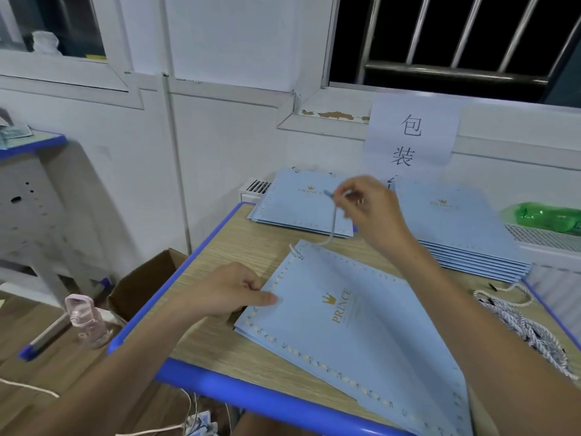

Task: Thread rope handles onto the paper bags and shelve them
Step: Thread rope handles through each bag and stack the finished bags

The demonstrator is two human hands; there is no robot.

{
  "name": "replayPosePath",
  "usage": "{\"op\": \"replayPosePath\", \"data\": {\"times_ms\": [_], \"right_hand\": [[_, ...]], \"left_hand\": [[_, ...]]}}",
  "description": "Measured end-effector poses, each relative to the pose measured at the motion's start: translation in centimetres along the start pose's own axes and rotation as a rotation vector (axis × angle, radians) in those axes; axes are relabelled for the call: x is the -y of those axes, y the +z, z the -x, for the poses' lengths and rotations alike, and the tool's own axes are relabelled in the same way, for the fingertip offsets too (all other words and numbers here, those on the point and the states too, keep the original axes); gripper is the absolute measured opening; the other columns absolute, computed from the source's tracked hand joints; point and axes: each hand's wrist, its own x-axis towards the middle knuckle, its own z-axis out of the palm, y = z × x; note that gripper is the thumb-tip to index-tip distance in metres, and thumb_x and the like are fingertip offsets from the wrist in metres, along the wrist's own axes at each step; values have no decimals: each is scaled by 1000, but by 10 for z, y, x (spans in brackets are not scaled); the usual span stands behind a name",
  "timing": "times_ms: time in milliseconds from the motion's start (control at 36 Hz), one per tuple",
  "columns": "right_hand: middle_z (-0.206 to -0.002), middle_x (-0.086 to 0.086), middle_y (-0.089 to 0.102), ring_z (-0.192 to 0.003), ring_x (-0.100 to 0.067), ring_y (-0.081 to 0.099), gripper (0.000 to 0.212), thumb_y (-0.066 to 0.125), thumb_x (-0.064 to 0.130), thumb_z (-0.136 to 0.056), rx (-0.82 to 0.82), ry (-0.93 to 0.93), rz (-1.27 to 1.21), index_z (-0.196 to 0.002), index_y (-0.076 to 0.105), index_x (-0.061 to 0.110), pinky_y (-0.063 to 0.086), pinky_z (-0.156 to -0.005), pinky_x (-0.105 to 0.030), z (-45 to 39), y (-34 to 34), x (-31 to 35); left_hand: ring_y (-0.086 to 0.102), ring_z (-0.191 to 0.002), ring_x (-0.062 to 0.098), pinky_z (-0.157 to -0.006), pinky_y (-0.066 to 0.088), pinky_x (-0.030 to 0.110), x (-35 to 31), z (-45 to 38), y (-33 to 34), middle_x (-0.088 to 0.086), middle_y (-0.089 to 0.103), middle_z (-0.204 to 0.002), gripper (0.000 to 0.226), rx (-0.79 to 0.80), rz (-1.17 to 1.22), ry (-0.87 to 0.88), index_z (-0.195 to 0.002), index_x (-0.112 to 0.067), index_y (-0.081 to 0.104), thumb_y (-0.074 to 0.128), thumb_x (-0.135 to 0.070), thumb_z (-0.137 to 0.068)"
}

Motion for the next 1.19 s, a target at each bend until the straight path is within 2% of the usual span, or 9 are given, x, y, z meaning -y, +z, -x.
{"op": "replayPosePath", "data": {"times_ms": [83,250,389,472,556,694,806,1028,1194], "right_hand": [[-89,2,63,-82,-11,62,8,58,9,-92,-138,-38,-151,-90,61,16,53,-77,-23,-11,-8,29],[-80,16,62,-77,-1,59,10,60,13,-91,-49,-108,-99,-88,59,22,42,-66,-10,4,0,41],[-82,4,60,-56,-1,62,9,54,10,-94,24,188,54,-86,55,16,47,-58,-13,5,21,-9],[-95,-5,62,-78,-13,67,6,52,7,-94,31,337,-59,-89,55,9,56,-73,-29,2,31,-30],[-98,-2,62,-96,-23,63,6,52,10,-95,42,250,-68,-91,54,12,46,-71,-14,-5,36,-24],[-104,11,64,-100,0,61,14,51,7,-96,-3,-49,-331,-91,54,21,47,-89,-17,-11,30,18],[-94,8,64,-96,-11,63,20,53,9,-95,-29,-130,-415,-88,54,28,49,-87,-25,-4,21,33],[-66,21,59,-63,3,52,8,63,12,-88,392,-22,-46,-84,70,15,38,-60,-9,53,34,18],[-89,8,63,-83,-5,55,15,54,22,-94,535,-94,209,-94,69,17,48,-77,-27,70,50,22]], "left_hand": [[32,-38,5,-42,24,17,-1,0,-1,-10,35,-42,41,24,48,-30,-58,-14,44,72,-33,-82],[28,-39,8,-39,19,19,-1,1,-2,-3,36,-49,33,13,125,-49,-62,-15,52,68,-31,-85],[32,-43,7,-42,23,15,-1,3,-2,1,42,-57,27,53,159,16,-66,-12,54,67,-25,-87],[34,-45,8,-42,25,14,-1,4,-2,5,44,-60,29,71,147,11,-66,-12,53,66,-25,-88],[41,-40,2,-42,28,11,-3,3,-1,-9,53,-51,29,88,176,19,-63,-14,54,64,-22,-89],[46,-43,2,-44,31,12,-4,4,0,-13,57,-50,29,86,205,17,-59,-25,62,65,-24,-88],[42,-34,-2,-38,30,9,-6,4,0,-14,54,-44,28,71,209,-27,-64,-17,58,62,-20,-91],[23,-37,6,-39,16,20,0,-1,-1,-8,35,-44,49,22,230,-140,-45,-27,61,58,-23,-93],[23,-38,8,-42,15,23,0,-1,-1,-5,31,-45,40,-20,234,-135,-55,-17,43,56,-19,-92]]}}
